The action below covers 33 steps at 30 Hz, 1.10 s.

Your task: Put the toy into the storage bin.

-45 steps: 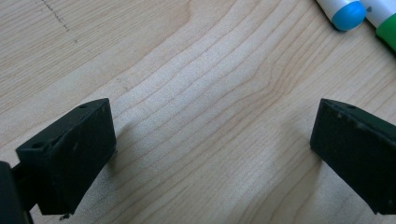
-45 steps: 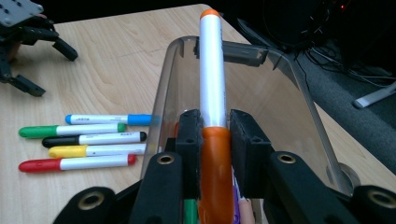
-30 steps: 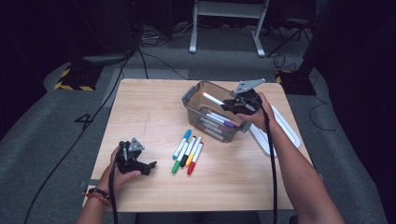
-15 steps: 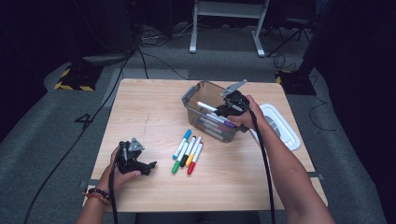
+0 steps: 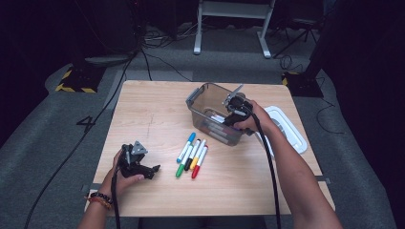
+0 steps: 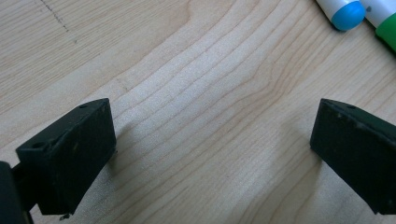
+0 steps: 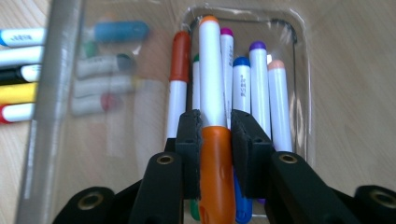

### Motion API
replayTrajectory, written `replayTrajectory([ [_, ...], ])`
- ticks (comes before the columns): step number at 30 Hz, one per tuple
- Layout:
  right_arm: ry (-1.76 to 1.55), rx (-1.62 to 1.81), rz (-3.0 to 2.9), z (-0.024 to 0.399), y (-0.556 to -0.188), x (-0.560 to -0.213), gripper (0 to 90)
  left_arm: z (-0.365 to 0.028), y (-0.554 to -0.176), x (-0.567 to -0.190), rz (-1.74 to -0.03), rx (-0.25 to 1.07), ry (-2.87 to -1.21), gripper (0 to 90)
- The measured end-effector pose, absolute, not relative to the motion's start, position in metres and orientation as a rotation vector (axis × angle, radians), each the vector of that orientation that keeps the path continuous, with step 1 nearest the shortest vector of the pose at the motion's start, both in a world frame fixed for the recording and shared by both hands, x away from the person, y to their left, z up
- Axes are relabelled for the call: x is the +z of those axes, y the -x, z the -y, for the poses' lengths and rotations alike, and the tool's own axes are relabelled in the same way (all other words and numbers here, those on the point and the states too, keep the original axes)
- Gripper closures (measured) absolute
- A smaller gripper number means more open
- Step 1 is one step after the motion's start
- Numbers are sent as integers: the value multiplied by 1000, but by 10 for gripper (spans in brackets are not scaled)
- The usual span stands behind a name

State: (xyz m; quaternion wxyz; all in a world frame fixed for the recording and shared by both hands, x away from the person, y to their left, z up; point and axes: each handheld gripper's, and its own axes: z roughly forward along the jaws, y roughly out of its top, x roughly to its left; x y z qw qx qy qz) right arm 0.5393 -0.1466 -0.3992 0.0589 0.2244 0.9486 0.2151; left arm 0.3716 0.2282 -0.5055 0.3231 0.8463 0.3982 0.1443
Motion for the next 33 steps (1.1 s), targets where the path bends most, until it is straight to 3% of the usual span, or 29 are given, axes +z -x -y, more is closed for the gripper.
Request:
replayTrajectory([
  [6,-737,704,-2789,150,-538,-395,512,-228,-372,-506,-1044,379,-2221,4],
  [14,-800,1002,-2559,174,-512,-366,327,-228,-372,-505,-1040,377,-2224,5],
  [22,-734,1150,-2434,200,-463,-348,286,-228,-372,-506,-1040,376,-2221,5],
  [33,-709,1236,-2377,235,-402,-376,275,-228,-371,-506,-1046,383,-2220,6],
])
